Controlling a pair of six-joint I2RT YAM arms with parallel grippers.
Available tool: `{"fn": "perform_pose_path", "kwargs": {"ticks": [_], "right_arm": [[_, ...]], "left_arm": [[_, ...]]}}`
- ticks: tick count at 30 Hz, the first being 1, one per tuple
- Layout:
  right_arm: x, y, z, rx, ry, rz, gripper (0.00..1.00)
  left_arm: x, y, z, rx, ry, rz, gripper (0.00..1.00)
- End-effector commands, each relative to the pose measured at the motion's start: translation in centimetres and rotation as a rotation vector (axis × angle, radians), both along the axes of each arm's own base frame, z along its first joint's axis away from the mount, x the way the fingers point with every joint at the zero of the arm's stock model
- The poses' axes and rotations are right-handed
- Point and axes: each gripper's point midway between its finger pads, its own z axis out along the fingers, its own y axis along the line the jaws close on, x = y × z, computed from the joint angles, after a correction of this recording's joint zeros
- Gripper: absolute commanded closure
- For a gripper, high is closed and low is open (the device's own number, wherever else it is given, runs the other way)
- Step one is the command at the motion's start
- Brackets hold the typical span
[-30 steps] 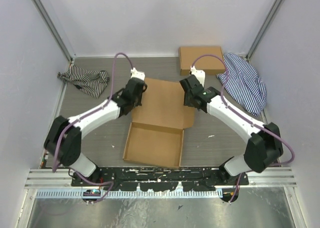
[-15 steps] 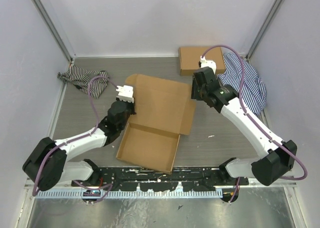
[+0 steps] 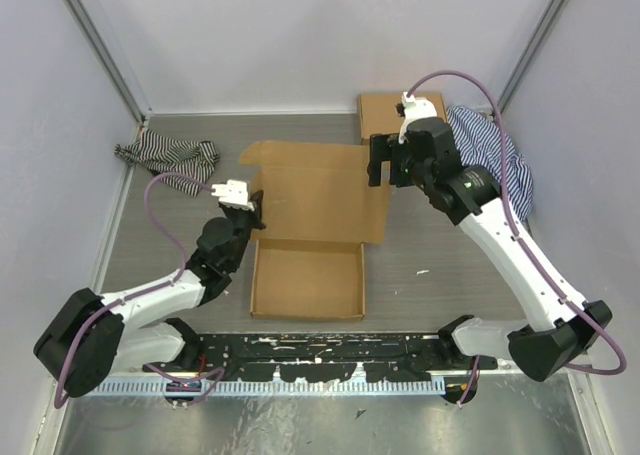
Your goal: Fold the paper box
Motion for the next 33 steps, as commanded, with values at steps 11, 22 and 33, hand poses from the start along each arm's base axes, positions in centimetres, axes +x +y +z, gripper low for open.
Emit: {"fn": "perform_pose_path", "kwargs": {"ticks": [11, 22, 33], "right_arm": [[0.5, -0.6, -0.5, -0.004, -0.036, -0.032, 0.27], [1.8, -2.0, -4.5, -0.070, 0.009, -0.100, 0.24], [4.7, 0.1, -3.3, 0.058, -0.034, 0.131, 0.24]], "left_arm": [[-1.2, -0.5, 4.8, -0.096, -0.197, -0.073, 1.00], [-1.5, -0.4, 5.3, -0.103, -0.217, -0.079, 1.00], [-1.9, -0.6, 5.4, -0.110, -0.225, -0.099, 1.00]]}}
